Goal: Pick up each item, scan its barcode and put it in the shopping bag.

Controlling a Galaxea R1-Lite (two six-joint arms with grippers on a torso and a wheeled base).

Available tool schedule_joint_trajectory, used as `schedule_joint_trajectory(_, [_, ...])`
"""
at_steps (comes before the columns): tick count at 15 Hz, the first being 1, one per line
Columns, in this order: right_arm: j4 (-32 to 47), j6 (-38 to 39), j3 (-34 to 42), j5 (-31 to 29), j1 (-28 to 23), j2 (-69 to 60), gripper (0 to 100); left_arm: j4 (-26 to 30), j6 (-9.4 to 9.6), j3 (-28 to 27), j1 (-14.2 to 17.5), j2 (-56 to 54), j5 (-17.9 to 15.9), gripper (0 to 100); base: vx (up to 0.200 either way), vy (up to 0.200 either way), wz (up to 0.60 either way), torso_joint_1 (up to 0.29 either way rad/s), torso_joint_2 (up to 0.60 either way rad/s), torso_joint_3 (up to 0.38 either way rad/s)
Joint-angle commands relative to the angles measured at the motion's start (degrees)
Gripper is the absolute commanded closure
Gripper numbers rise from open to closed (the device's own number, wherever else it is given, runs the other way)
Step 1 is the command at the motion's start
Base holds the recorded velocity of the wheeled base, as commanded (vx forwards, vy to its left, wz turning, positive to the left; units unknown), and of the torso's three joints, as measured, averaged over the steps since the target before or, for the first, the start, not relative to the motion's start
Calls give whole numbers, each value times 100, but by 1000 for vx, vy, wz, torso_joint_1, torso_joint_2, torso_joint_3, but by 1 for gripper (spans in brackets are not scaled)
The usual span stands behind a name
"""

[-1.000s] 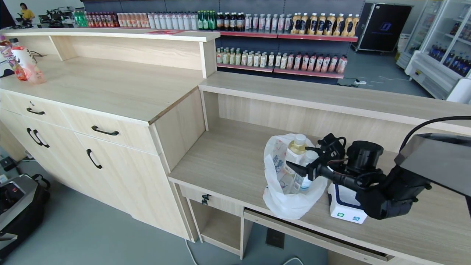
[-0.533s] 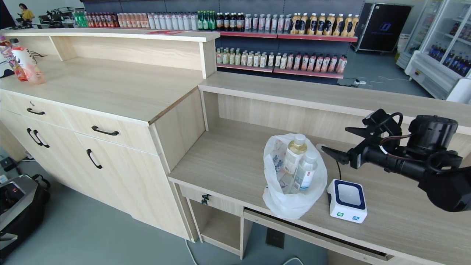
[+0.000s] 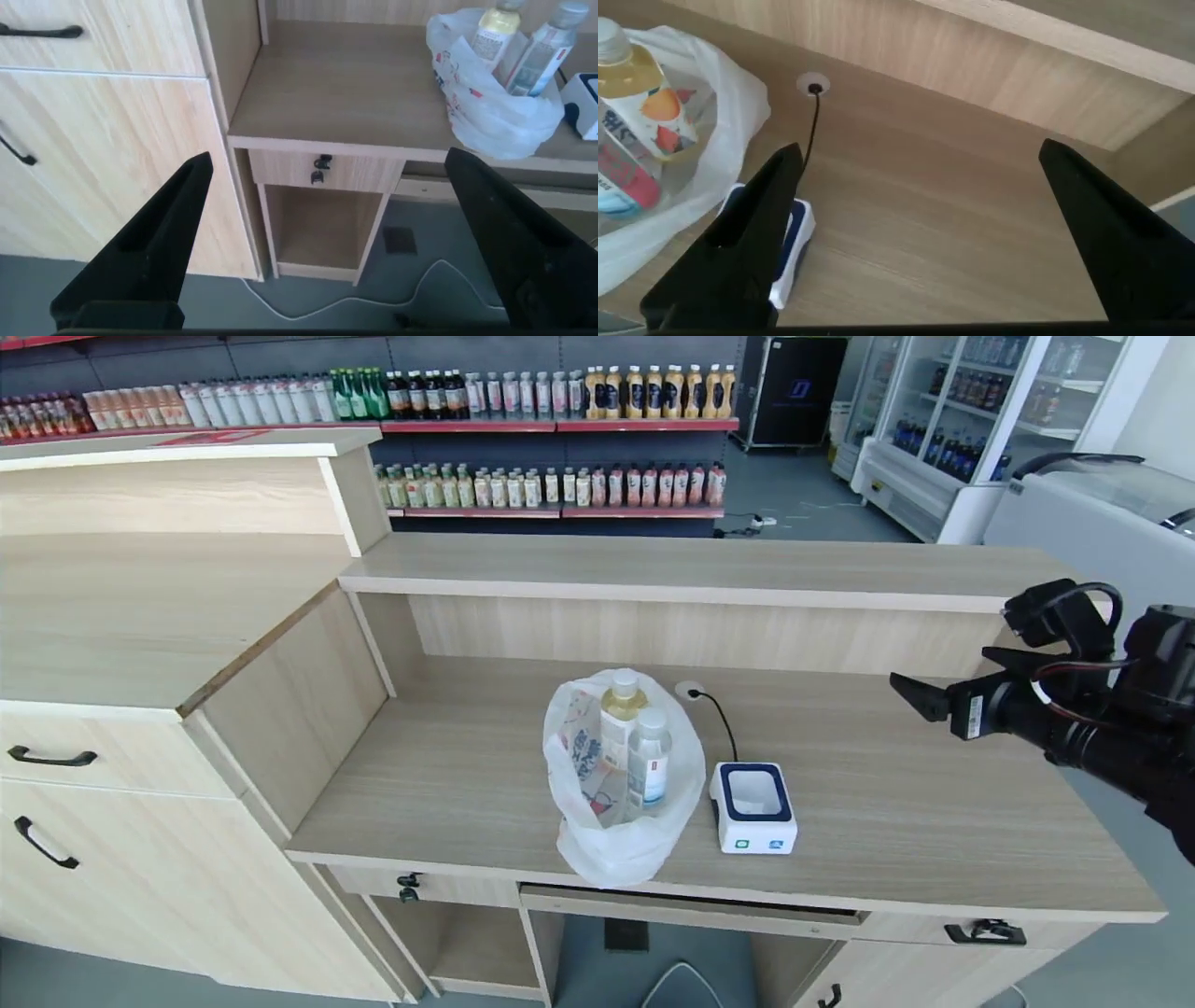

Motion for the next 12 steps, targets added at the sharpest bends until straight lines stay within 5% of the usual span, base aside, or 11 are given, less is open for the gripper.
schedule_joint_trajectory(1, [4, 137, 308, -306, 2, -497, 0, -1, 0, 0, 0, -2, 0, 0, 0, 0, -600, 7, 2, -2])
schedule_joint_trajectory(5, [-215, 1174, 1302, -429, 2, -1393, 0, -1, 0, 0, 0, -2, 0, 0, 0, 0, -150, -1, 1, 1])
schedule_joint_trajectory(12, [268, 1411, 3789, -966, 310, -4390, 0, -1, 0, 0, 0, -2, 0, 0, 0, 0, 0, 0, 0, 0])
